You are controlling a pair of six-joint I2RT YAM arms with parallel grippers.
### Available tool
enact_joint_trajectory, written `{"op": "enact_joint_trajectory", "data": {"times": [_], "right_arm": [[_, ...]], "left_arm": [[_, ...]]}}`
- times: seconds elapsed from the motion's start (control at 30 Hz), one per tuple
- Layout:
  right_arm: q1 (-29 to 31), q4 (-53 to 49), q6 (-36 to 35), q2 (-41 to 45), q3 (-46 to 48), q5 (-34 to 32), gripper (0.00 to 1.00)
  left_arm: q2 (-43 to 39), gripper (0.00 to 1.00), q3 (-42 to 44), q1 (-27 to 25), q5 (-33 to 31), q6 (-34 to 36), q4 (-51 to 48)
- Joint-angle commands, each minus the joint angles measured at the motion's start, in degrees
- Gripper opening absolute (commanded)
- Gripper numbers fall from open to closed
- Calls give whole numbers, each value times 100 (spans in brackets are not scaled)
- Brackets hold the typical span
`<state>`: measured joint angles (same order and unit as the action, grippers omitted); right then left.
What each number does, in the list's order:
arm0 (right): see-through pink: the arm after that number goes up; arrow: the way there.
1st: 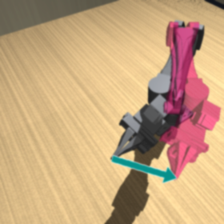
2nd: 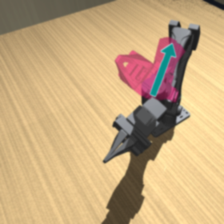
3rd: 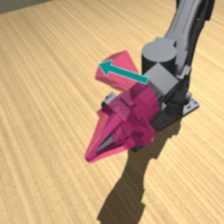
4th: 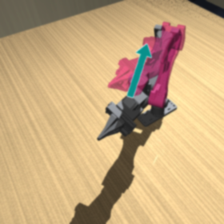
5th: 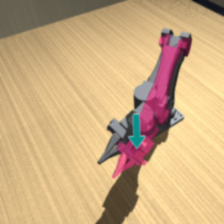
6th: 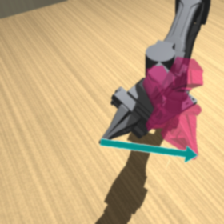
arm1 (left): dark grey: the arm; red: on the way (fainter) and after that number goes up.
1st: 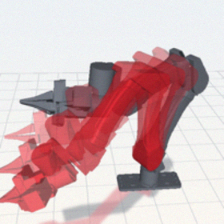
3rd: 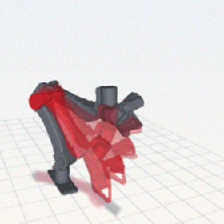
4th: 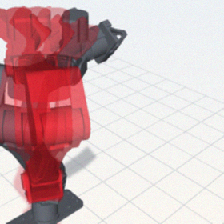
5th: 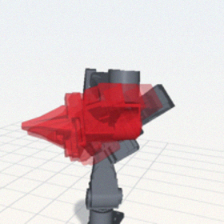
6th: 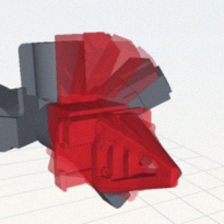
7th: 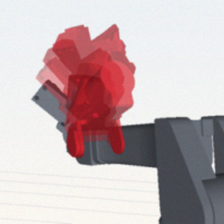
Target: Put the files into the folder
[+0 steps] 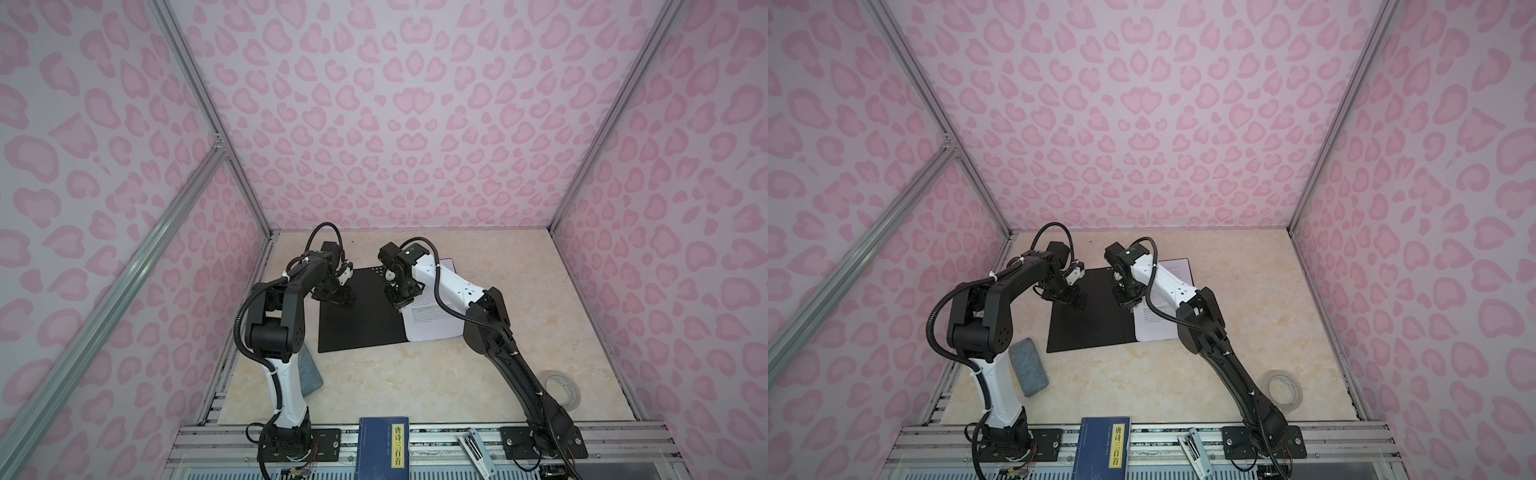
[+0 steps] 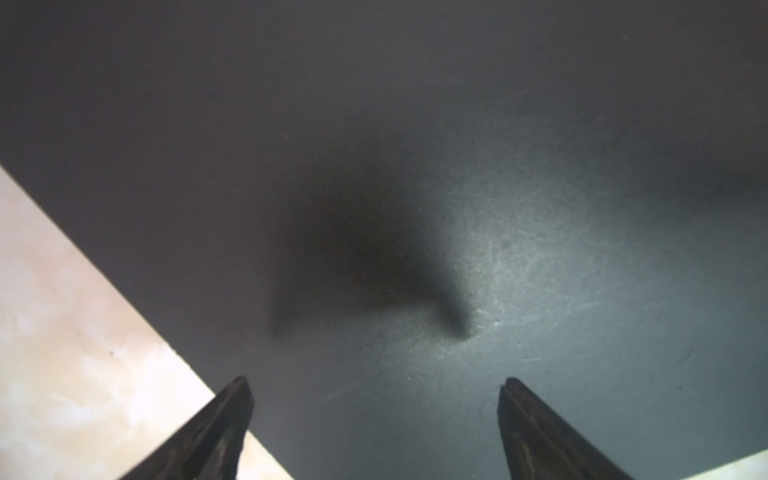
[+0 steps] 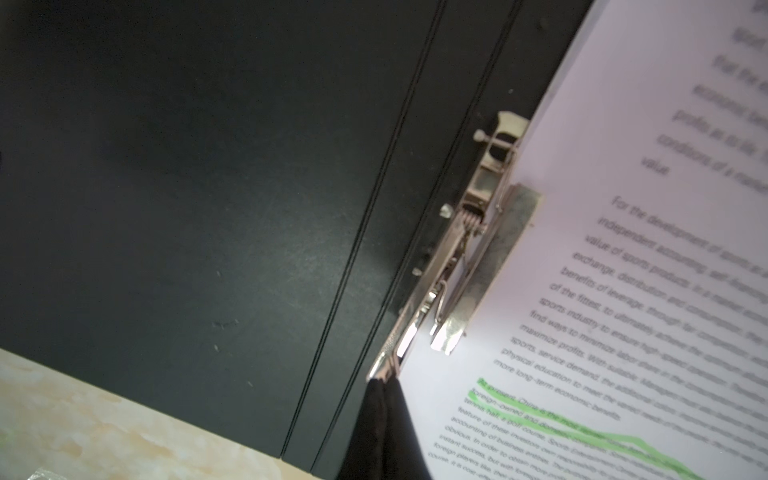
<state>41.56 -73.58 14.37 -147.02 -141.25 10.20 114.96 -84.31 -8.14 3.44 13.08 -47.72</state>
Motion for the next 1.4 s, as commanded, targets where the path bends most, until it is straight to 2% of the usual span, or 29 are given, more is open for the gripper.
{"op": "enact_joint_trajectory", "data": {"times": [0.0,0.17,1.07,1.37], "right_arm": [[-23,-61,-50,-170,-146,-123,0],[-24,-228,-99,-335,-436,-114,0],[-58,-446,-176,-635,-597,-472,0],[-68,-385,-180,-692,-597,-396,0]], "left_arm": [[-27,95,29,6,23,35,5],[-23,95,14,6,12,39,7],[18,95,64,6,5,90,24],[27,95,64,6,24,89,26]]}}
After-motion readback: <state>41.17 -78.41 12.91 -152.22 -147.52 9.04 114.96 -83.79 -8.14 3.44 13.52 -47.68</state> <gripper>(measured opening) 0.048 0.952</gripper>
